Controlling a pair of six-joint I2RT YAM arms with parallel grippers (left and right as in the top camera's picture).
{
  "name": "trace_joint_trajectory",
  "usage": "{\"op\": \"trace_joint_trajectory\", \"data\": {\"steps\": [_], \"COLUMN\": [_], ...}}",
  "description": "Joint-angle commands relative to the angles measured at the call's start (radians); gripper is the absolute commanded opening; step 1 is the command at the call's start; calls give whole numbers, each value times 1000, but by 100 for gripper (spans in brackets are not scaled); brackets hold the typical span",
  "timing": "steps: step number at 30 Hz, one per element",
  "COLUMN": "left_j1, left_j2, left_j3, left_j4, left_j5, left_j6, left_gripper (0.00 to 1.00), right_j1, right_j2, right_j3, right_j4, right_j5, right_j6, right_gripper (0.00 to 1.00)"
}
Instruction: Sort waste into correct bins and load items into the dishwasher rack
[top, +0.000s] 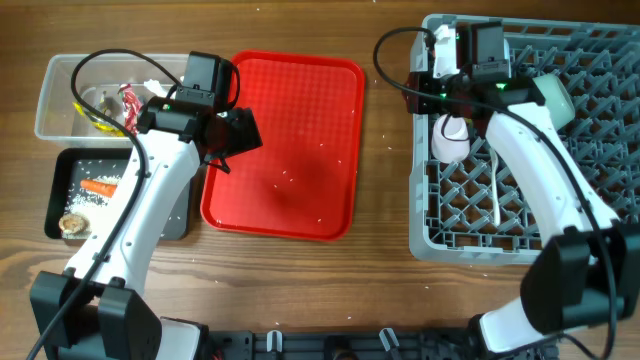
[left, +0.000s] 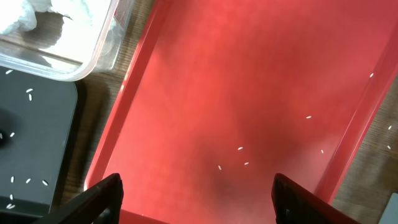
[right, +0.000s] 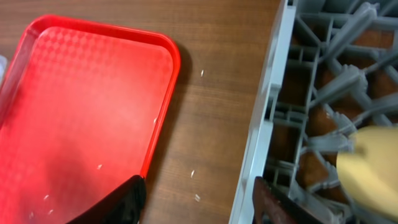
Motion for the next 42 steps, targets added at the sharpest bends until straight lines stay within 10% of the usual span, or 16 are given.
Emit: {"op": "trace_joint_trajectory", "data": {"steps": [1, 17, 28, 31, 42], "left_j1": [0, 0, 0, 0, 0], "left_j2": [-18, -18, -18, -18, -18], "left_j3": [2, 2, 2, 2, 2], "left_j4": [-2, -7, -19, -22, -24], "left_j5": [-13, -13, -13, -13, -13], "left_j6": [-10, -9, -9, -9, -9], "left_gripper": [76, 77, 77, 77, 78], "right_j1": [5, 6, 6, 6, 67], "right_j2": [103, 170, 260, 262, 262], "right_j3": [16, 17, 16, 16, 16], "right_j4": [69, 155, 174, 189, 235], "right_j5": [90, 171, 170, 169, 128], "right_j6": [-24, 5, 23, 31, -51], "right_gripper": [47, 43, 27, 4, 4]}}
